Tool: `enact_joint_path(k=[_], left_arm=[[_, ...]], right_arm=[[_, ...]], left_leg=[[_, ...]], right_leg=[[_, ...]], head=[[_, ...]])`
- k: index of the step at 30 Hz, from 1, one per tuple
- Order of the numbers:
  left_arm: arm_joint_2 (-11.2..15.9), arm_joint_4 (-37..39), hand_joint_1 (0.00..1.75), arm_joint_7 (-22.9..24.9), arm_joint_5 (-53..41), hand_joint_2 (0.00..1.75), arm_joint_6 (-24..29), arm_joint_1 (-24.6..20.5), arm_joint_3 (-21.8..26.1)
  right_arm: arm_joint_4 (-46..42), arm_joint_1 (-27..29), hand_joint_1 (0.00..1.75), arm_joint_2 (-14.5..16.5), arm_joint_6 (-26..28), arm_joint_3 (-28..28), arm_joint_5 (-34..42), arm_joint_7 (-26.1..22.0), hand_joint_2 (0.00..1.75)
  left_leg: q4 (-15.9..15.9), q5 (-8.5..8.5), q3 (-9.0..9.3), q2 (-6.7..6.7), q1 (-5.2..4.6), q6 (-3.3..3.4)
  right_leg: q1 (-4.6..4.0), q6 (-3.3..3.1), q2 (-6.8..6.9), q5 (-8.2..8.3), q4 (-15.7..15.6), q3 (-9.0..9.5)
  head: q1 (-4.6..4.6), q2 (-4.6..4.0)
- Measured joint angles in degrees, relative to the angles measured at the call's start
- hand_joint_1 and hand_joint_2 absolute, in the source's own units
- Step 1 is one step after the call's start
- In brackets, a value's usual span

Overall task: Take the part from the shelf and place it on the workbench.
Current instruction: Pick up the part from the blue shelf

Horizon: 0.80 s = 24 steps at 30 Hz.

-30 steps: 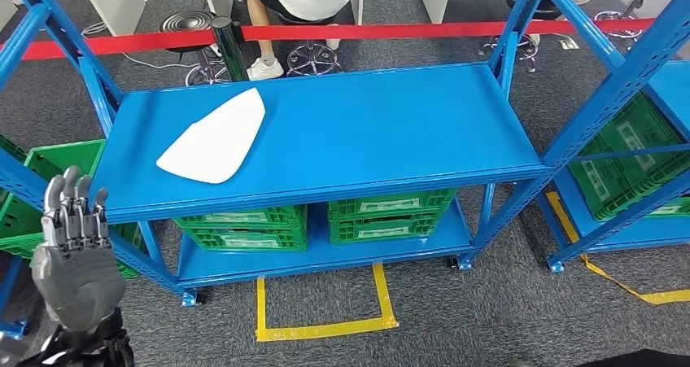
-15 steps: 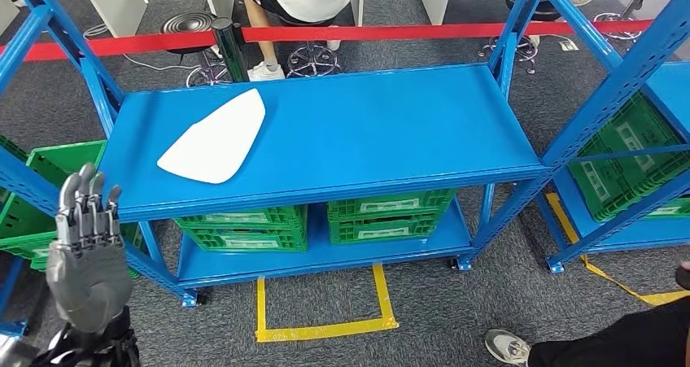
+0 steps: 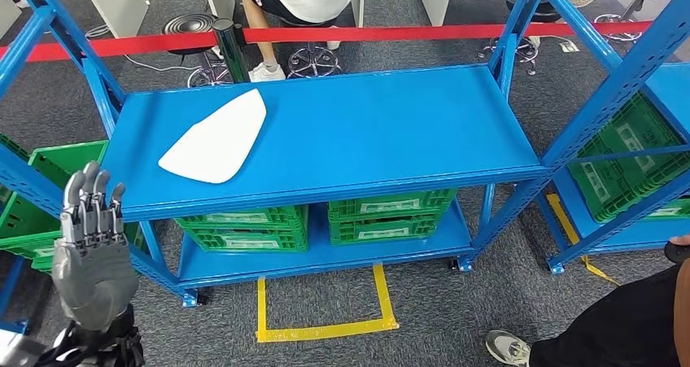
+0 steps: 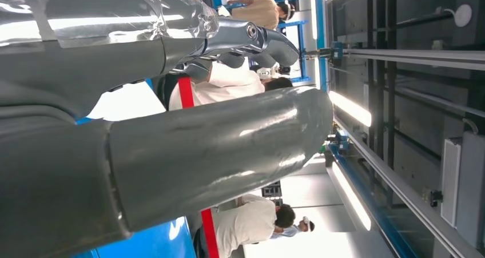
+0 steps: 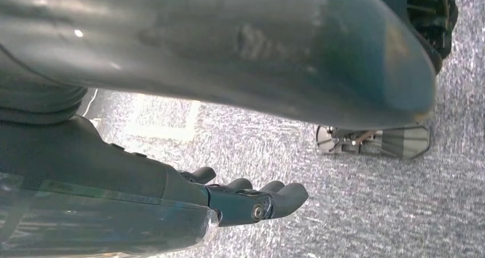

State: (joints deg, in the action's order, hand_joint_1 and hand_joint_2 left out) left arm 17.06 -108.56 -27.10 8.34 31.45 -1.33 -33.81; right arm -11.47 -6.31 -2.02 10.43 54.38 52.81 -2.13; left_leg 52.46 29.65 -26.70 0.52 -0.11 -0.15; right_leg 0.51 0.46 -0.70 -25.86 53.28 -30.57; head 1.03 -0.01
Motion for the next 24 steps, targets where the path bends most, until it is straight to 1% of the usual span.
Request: enact_joint_path(k=[8,14,22,24], left_arm=[[0.0,0.2,0.0,0.0,0.1,0.0,0.0,-0.1,-0.5],[0.0,0.6,0.0,0.0,0.2,0.0,0.5,-0.1,-0.7],[0.0,0.6,0.0,0.0,0.2,0.0,0.6,-0.1,-0.9],[0.0,0.6,0.0,0.0,0.2,0.0,0.6,-0.1,-0.9]], right_arm=[[0.0,0.0,0.0,-0.2,-0.1,0.0,0.1,-1.3,0.0],[0.0,0.0,0.0,-0.5,-0.3,0.0,0.2,1.1,0.0],[0.0,0.0,0.0,-0.5,-0.6,0.0,0.2,1.4,0.0],[0.0,0.0,0.0,-0.5,-0.7,0.0,0.2,1.2,0.0]], left_leg=[[0.0,-0.01,0.03,0.0,0.0,0.01],[0.0,-0.01,0.02,-0.01,0.0,0.01],[0.0,-0.03,0.02,-0.04,0.0,0.02],[0.3,0.08,-0.04,-0.05,-0.16,0.38]], right_leg=[[0.0,0.02,0.0,0.02,0.0,0.07],[0.0,0.04,0.0,0.03,0.0,0.13],[0.0,0.05,0.0,0.05,0.0,0.13],[0.13,0.32,0.05,0.18,-0.2,0.14]], head=[[-0.01,-0.01],[-0.02,-0.02],[-0.02,-0.01],[-0.06,-0.01]])
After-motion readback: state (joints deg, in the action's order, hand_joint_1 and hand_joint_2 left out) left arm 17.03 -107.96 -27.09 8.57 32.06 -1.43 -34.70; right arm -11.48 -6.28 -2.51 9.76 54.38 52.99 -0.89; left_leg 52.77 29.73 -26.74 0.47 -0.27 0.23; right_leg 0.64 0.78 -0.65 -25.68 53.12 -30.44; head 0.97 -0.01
